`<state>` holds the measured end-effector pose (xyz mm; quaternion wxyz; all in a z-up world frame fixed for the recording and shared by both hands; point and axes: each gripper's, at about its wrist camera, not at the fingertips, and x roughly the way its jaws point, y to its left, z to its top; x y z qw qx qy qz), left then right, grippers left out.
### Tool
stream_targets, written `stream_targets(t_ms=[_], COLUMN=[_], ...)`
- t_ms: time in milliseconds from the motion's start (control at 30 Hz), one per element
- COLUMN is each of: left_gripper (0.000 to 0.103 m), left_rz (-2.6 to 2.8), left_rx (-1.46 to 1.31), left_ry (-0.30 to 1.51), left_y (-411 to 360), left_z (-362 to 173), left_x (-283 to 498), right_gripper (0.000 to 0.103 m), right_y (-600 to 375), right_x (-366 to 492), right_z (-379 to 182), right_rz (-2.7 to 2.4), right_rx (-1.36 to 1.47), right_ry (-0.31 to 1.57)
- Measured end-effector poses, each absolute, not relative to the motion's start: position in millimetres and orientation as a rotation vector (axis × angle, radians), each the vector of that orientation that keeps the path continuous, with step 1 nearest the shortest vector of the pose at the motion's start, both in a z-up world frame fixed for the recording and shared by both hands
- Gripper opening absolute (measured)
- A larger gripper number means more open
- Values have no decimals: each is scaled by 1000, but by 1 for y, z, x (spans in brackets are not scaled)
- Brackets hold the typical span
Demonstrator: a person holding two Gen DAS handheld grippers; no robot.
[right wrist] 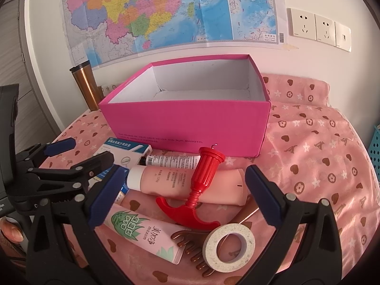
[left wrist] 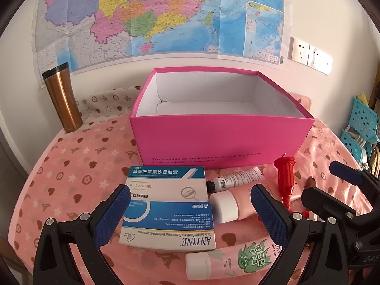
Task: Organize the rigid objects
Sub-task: 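Move the right tool toward the red plunger toy and open it, then grasp the red plunger toy with the right tool and lift it, then carry the red plunger toy into the magenta box and release it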
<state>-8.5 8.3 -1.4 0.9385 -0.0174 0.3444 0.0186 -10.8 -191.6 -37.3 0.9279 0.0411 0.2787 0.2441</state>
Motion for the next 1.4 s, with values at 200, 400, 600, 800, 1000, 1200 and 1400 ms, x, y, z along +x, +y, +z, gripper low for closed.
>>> stream_targets(t_ms=[200,400,600,800,1000,1200,1400], left_gripper=[103,103,103,103,103,103,103], left_rz=[28,12,-6,-33,-70,-125,-213], left_rx=[-42,-42,-47,-35,-8,6,-18], left_ry=[714,733,755,765,757,748,758], left_y=[9,9,10,5,-6,-15,-22], left_z=[-5,-10,-15,-17,-15,-11,-3], left_x=[-7,-4,1,4,3,4,12], right_gripper=[91,73,45,27,27,27,27], right_y=[-195,-196,-190,-197,-209,-224,-227], right_x=[10,36,57,54,39,28,26], right_z=[-52,-68,-80,-80,-65,-40,-5], right_rz=[506,530,577,595,624,623,670], right_rx=[108,160,206,231,253,264,248], right_ry=[662,748,812,801,763,700,633])
